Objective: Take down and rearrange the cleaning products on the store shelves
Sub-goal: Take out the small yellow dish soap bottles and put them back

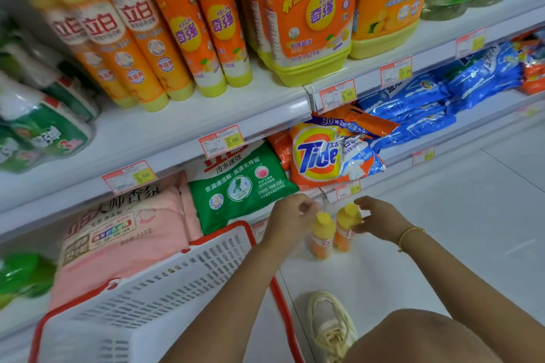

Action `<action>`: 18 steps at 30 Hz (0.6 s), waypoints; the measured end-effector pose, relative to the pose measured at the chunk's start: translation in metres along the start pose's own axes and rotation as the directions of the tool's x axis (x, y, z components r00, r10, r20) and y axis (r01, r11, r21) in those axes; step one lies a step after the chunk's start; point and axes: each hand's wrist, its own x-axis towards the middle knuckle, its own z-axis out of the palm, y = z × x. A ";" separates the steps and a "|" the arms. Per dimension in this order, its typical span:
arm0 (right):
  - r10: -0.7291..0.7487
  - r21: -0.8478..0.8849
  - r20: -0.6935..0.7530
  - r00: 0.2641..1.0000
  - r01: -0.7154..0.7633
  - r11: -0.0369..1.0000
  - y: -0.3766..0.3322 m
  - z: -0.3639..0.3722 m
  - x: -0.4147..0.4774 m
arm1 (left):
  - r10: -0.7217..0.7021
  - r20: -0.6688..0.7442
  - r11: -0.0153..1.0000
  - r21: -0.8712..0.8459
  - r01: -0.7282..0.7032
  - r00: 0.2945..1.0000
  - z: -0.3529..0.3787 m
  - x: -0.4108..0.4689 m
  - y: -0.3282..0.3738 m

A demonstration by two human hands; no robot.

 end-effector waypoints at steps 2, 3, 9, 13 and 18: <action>-0.014 -0.236 0.058 0.998 0.027 0.971 -0.035 -0.034 -0.021 | 0.035 -0.107 0.999 -0.019 -0.037 0.994 -0.030 -0.006 0.017; -0.066 -0.311 0.043 0.997 0.076 0.947 -0.056 -0.050 -0.034 | 0.060 -0.174 0.998 -0.024 -0.065 0.983 -0.049 -0.009 0.026; -0.571 -0.231 -0.361 0.737 0.523 0.821 -0.197 -0.095 -0.084 | 0.087 -0.572 0.969 -0.140 -0.202 0.815 -0.168 -0.015 0.057; -0.729 -0.369 -0.305 0.613 0.629 0.684 -0.268 -0.079 -0.050 | 0.024 -0.705 0.975 -0.140 -0.173 0.709 -0.236 0.006 0.049; -0.657 -0.473 -0.251 0.711 0.503 0.724 -0.303 -0.046 0.004 | -0.091 -0.729 0.974 -0.206 -0.090 0.679 -0.292 0.047 0.029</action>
